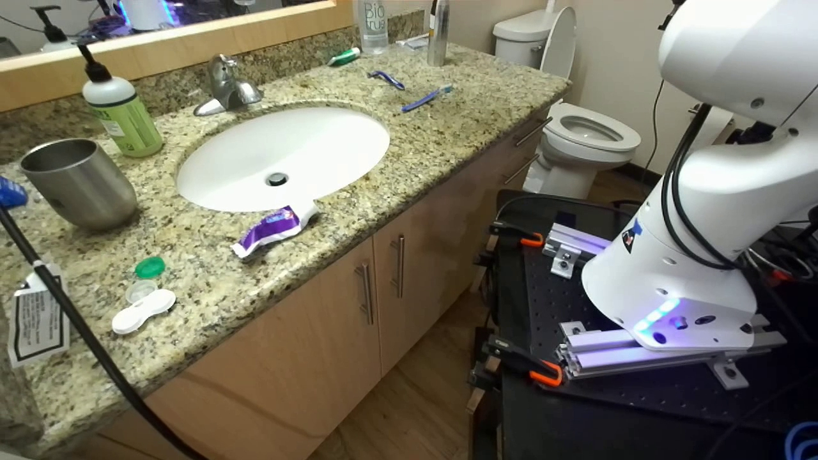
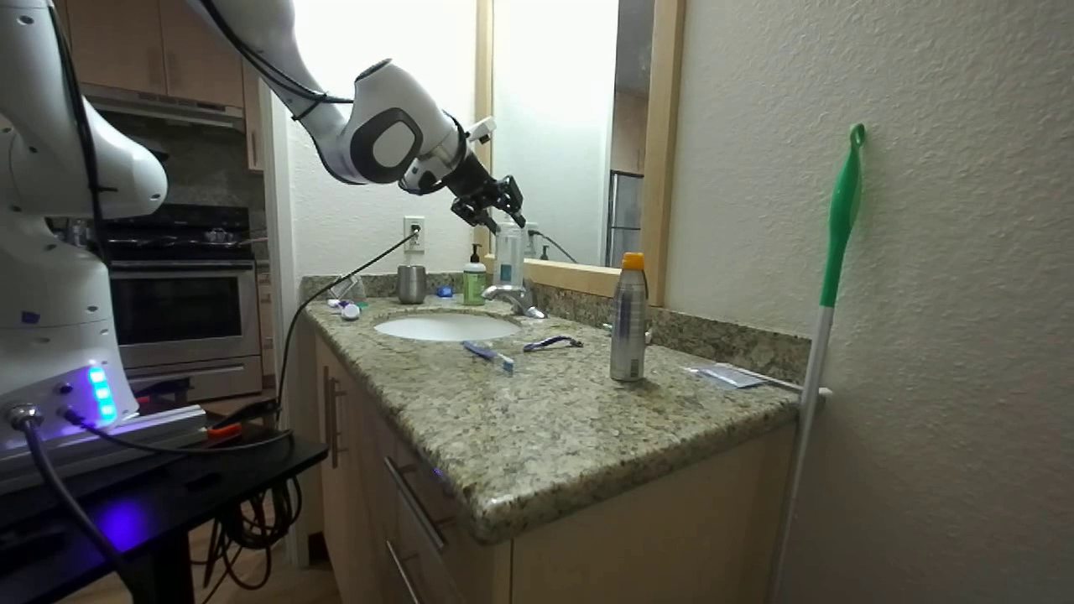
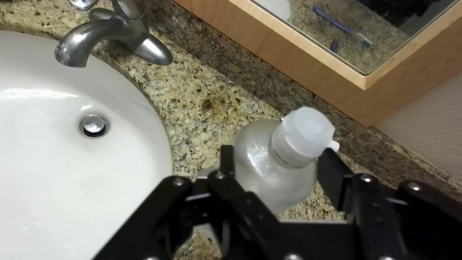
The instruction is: Place the toothbrush and the clear bottle on the right side of the counter
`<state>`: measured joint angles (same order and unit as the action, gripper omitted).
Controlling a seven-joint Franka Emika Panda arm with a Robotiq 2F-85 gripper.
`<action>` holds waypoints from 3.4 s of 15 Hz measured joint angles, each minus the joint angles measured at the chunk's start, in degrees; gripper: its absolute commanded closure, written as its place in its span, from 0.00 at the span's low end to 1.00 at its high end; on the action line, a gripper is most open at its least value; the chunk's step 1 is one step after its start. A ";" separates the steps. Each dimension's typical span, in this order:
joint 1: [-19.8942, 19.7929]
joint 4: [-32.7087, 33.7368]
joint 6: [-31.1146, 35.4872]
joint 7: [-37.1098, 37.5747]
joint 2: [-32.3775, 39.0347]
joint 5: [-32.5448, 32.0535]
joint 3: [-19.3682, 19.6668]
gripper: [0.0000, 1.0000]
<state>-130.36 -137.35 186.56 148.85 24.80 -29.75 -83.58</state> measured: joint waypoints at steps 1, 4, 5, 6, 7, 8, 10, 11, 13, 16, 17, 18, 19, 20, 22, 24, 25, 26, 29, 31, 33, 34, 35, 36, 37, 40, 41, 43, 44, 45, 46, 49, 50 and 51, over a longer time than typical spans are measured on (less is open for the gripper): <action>0.07 0.00 -0.15 0.00 0.00 0.00 0.04 0.65; 0.12 0.00 -0.25 0.00 0.01 -0.01 0.17 0.65; 0.12 0.00 -0.25 0.00 0.01 -0.01 0.19 0.65; 0.14 0.00 -0.25 0.00 0.01 -0.01 0.19 0.65; 0.14 0.00 -0.25 0.00 0.01 -0.01 0.19 0.65; 0.17 0.00 -0.25 0.00 0.01 -0.01 0.19 0.65; 0.19 0.00 -0.25 0.00 0.01 -0.01 0.20 0.65; 0.19 0.00 -0.26 0.00 0.01 -0.01 0.22 0.65; 0.20 0.00 -0.27 0.00 0.01 -0.01 0.25 0.40; 8.10 0.38 1.95 -3.36 -4.68 8.35 7.36 0.40; 10.08 0.62 2.42 -3.30 -6.63 9.51 8.74 0.40; 10.75 0.73 2.60 -3.09 -8.18 10.08 9.01 0.40; 10.98 0.80 2.62 -2.78 -9.27 10.26 9.01 0.40; 11.11 0.87 2.63 -2.62 -9.72 10.34 9.11 0.40; 11.13 0.89 2.66 -2.62 -9.75 10.34 9.35 0.65; 11.64 0.77 1.99 -2.63 -9.57 10.30 10.11 0.65; 12.30 0.68 1.30 -2.63 -9.56 10.30 10.91 0.65; 13.27 0.59 0.50 -2.63 -9.44 10.30 12.06 0.65; 16.36 0.15 -0.22 -2.59 -8.93 10.31 15.84 0.65; 17.99 0.10 0.59 -2.40 -7.97 10.32 17.78 0.65; 19.98 0.11 2.60 -2.14 -6.88 10.32 20.19 0.65; 21.33 0.10 3.80 -2.13 -6.37 10.34 21.74 0.65; 22.96 0.08 4.87 -2.13 -6.01 10.35 23.58 0.65; 24.86 0.04 5.86 -2.13 -5.77 10.40 25.67 0.65; 26.90 -0.04 6.82 -2.13 -5.60 10.50 27.81 0.65; 33.80 -0.11 9.24 -2.28 -4.87 11.54 34.40 0.65; 36.06 -0.11 9.83 -2.42 -4.65 12.10 36.41 0.65; 40.45 -0.10 10.91 -2.80 -4.40 13.38 40.20 0.65; 42.52 -0.06 11.41 -3.02 -4.29 14.07 42.02 0.65; 43.97 0.28 11.29 -3.17 -4.18 14.66 43.20 0.65; 45.10 0.93 11.26 -3.27 -4.05 15.15 44.09 0.65; 48.05 3.05 11.24 -3.61 -3.46 16.46 46.94 0.65; 49.12 3.64 11.24 -3.86 -3.20 16.95 48.16 0.65; 50.11 4.12 11.24 -4.05 -2.95 17.36 49.39 0.65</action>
<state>-80.25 -133.23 197.79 144.79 21.86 -12.40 -34.19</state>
